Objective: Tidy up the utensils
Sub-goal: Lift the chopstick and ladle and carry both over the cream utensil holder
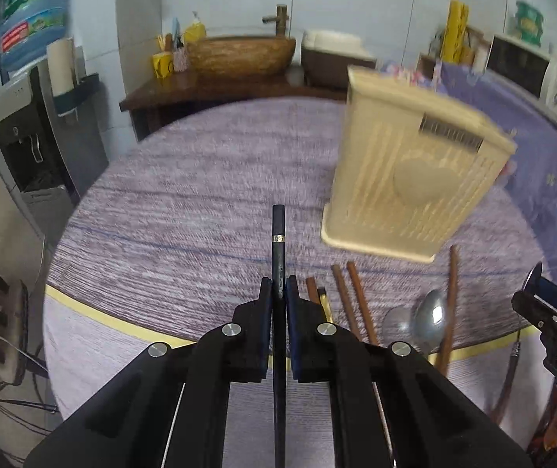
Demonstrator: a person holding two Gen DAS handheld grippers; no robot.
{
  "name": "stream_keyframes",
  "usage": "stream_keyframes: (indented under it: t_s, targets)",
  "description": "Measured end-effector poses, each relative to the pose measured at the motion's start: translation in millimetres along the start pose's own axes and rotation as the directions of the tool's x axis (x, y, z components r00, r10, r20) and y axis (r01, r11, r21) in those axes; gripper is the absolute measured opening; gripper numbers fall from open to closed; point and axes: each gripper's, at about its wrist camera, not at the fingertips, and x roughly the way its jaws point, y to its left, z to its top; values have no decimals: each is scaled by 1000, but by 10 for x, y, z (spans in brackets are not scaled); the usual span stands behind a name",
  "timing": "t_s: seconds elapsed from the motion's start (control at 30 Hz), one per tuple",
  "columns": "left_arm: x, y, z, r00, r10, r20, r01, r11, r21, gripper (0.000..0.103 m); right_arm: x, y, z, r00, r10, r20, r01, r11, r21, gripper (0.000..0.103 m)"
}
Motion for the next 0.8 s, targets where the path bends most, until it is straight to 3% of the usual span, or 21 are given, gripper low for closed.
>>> stream_keyframes:
  t_s: [0.27, 0.8]
  targets:
    - [-582, 78, 161, 988, -41, 149, 46, 998, -31, 9, -469, 23, 108, 994, 18, 109, -12, 999, -51, 48]
    - [-833, 200, 209, 970, -31, 242, 43, 998, -44, 8, -559, 18, 137, 991, 2, 132, 8, 997, -76, 48]
